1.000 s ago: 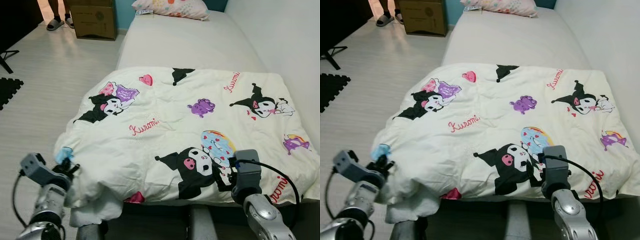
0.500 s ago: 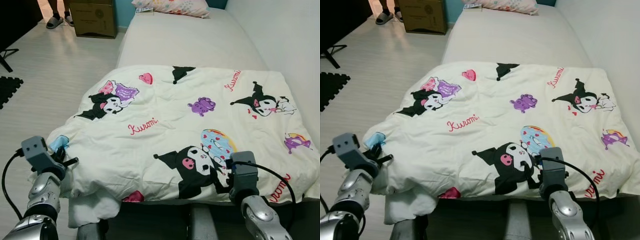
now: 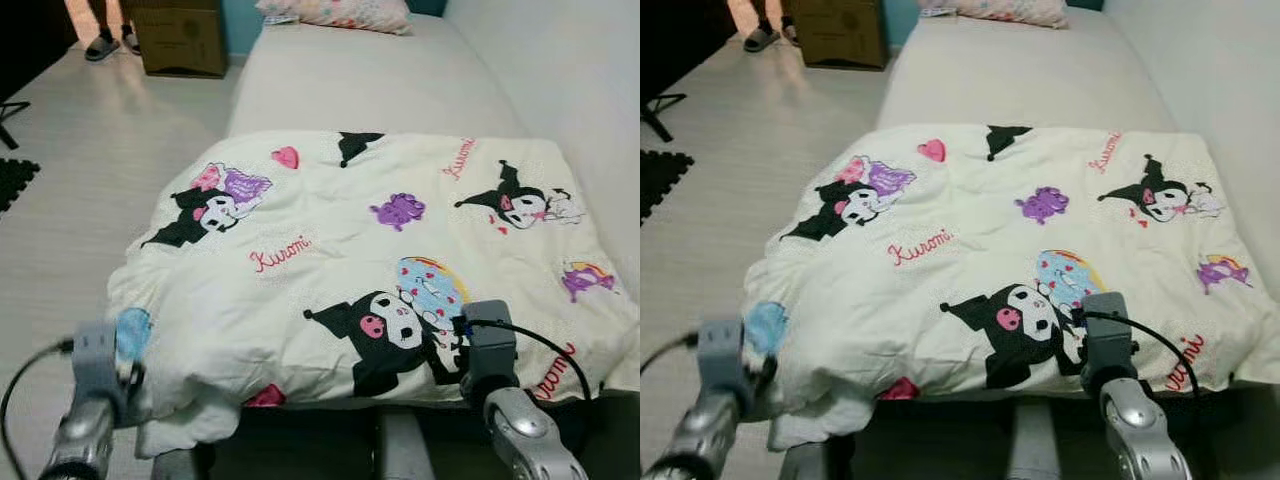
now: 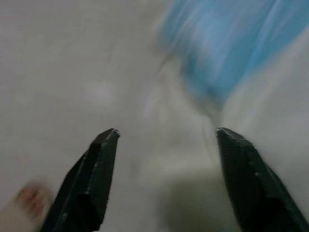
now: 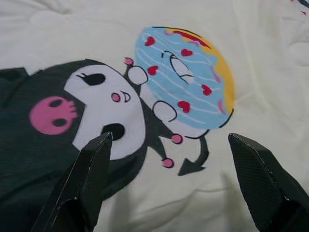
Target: Clean up the room
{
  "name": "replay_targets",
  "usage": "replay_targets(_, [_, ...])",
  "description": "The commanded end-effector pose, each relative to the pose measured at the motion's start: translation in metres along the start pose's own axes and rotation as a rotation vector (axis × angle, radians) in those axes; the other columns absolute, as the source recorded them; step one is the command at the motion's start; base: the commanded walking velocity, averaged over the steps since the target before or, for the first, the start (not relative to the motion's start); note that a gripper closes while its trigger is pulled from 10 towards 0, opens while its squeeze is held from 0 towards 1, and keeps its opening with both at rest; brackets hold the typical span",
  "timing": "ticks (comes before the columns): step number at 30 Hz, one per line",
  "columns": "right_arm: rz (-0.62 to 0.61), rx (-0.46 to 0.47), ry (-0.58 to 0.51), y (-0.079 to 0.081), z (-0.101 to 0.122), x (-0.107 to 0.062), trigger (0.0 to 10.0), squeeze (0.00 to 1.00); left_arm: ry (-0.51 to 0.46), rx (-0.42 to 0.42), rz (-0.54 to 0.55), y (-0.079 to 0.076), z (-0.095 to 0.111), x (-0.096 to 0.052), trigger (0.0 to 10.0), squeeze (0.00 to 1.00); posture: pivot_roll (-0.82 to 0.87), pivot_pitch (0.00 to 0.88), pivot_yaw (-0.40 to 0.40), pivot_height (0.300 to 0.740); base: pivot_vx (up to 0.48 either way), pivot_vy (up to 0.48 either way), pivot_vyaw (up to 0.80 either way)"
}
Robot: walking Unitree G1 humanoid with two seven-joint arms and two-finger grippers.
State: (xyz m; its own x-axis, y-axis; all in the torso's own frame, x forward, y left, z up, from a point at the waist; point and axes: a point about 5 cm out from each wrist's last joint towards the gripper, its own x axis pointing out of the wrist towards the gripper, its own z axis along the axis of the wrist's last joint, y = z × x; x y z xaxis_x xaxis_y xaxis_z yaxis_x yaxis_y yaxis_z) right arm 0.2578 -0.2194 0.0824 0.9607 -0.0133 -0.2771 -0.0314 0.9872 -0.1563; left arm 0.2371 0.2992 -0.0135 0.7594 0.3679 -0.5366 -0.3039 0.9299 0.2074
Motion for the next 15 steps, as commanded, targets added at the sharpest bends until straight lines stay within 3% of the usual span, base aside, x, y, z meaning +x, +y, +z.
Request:
replay_targets(1, [-0.005, 0.032, 0.028, -0.001, -0.009, 0.001, 10.0, 0.0, 0.093, 0.1, 0.102, 0.023, -0.022, -0.007, 10.0, 1.0, -0.03, 0.152, -0.066, 0.522, 0.0, 0.0, 0.0])
replay_targets(3, [-0.005, 0.032, 0.028, -0.001, -0.009, 0.001, 10.0, 0.0, 0.093, 0.1, 0.102, 0.023, -0.022, -0.007, 10.0, 1.0, -0.03, 0.152, -0.066, 0.522, 0.0, 0.0, 0.0])
replay_targets(5, [-0.003, 0.105, 0.044, 0.001, -0.014, 0.006, 10.0, 0.0, 0.163, 0.19, 0.173, 0.035, -0.04, -0.015, 10.0, 1.0, -0.02, 0.13, -0.064, 0.522, 0.0, 0.0, 0.0])
replay_targets(7, [-0.003, 0.105, 0.044, 0.001, -0.014, 0.006, 10.0, 0.0, 0.163, 0.19, 0.173, 0.035, -0.04, -0.015, 10.0, 1.0, -0.02, 0.13, -0.064, 0.522, 0.0, 0.0, 0.0])
replay_targets(8, [0.001, 0.148, 0.057, 0.004, -0.018, 0.01, 10.0, 0.0, 0.187, 0.224, 0.188, 0.037, -0.046, -0.017, 10.0, 1.0, -0.01, 0.094, -0.055, 0.522, 0.0, 0.0, 0.0])
replay_targets(9, [0.004, 0.2, 0.07, 0.007, -0.023, 0.014, 10.0, 0.0, 0.206, 0.224, 0.184, 0.034, -0.052, -0.019, 10.0, 1.0, 0.01, 0.071, -0.049, 0.522, 0.0, 0.0, 0.0])
replay_targets(11, [0.004, 0.2, 0.07, 0.007, -0.023, 0.014, 10.0, 0.0, 0.206, 0.224, 0.184, 0.034, -0.052, -0.019, 10.0, 1.0, 0.01, 0.071, -0.049, 0.522, 0.0, 0.0, 0.0])
replay_targets(12, [0.002, 0.241, 0.075, 0.009, -0.027, 0.019, 10.0, 0.0, 0.204, 0.165, 0.152, 0.025, -0.055, -0.02, 10.0, 1.0, 0.02, 0.059, -0.045, 0.522, 0.0, 0.0, 0.0])
replay_targets(13, [0.002, 0.241, 0.075, 0.009, -0.027, 0.019, 10.0, 0.0, 0.204, 0.165, 0.152, 0.025, -0.055, -0.02, 10.0, 1.0, 0.02, 0.059, -0.045, 0.522, 0.0, 0.0, 0.0])
replay_targets(14, [0.012, 0.351, 0.073, 0.013, -0.032, 0.027, 10.0, 0.0, 0.174, -0.029, 0.007, -0.009, -0.053, -0.018, 10.0, 0.0, 0.04, 0.021, -0.036, 0.532, 0.0, 0.0, 0.0])
replay_targets(15, [0.012, 0.351, 0.073, 0.013, -0.032, 0.027, 10.0, 0.0, 0.174, -0.029, 0.007, -0.009, -0.053, -0.018, 10.0, 0.0, 0.04, 0.021, -0.036, 0.532, 0.0, 0.0, 0.0])
